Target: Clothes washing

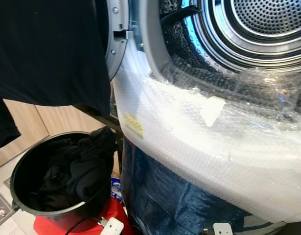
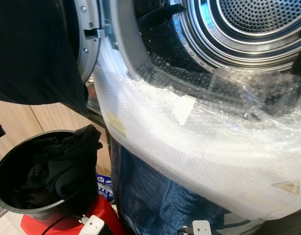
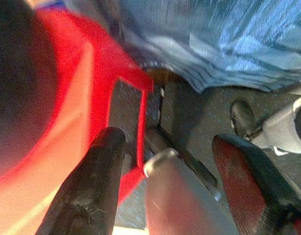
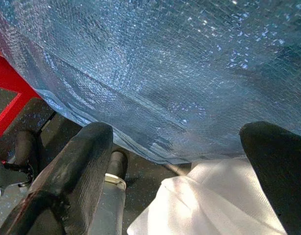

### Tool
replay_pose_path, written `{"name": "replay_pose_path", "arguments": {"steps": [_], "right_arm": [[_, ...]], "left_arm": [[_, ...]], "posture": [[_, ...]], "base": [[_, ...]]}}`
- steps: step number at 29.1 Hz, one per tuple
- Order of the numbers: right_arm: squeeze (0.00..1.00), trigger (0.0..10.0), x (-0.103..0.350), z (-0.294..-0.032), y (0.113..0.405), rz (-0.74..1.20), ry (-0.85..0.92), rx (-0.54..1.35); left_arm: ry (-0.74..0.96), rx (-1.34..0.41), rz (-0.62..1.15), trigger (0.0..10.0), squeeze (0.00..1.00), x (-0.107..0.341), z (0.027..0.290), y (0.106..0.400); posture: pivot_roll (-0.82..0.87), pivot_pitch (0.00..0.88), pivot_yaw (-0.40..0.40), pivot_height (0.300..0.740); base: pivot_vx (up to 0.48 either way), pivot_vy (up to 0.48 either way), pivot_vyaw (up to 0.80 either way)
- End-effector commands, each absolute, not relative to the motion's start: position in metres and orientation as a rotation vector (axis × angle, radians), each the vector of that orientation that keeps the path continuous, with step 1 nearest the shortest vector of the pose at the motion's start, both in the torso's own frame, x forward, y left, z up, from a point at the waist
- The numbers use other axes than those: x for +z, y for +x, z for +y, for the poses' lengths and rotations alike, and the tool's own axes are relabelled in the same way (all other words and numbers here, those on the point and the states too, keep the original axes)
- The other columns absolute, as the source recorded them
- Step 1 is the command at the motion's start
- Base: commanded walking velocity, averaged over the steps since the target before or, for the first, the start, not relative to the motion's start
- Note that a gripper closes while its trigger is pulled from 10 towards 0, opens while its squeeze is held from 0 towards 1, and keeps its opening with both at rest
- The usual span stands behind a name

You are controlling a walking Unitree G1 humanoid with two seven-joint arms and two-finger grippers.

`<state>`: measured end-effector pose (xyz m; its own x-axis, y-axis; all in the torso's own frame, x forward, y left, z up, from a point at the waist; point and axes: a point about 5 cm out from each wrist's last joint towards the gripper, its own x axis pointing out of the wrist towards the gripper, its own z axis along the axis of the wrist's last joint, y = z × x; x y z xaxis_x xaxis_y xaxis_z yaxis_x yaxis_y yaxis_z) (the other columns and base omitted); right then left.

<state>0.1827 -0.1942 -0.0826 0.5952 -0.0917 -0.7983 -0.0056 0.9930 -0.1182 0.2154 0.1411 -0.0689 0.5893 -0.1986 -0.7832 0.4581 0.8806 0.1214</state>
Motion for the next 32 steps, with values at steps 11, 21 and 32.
{"name": "replay_pose_path", "arguments": {"steps": [11, 21, 32], "right_arm": [[0.0, 10.0, -0.087, -0.19, 0.174, 0.953, -0.131, -0.034], [0.0, 10.0, -0.089, -0.185, 0.171, 0.955, -0.13, -0.032], [0.0, 10.0, -0.093, -0.184, 0.162, 0.976, -0.129, -0.035]], "left_arm": [[0.309, -0.675, 0.486, 10.0, 0.0, -0.022, 0.096, 0.26], [0.307, -0.739, 0.317, 10.0, 0.0, -0.004, 0.09, 0.255], [0.317, -0.705, 0.058, 10.0, 0.0, 0.067, 0.091, 0.243]], "posture": [[0.05, 0.088, -0.025, 0.74], [0.05, 0.099, 0.024, 0.74], [0.07, 0.119, 0.051, 0.74]], "base": [[0.0, 0.0, 0.0], [0.0, 0.0, 0.0], [0.0, 0.0, 0.0]]}}
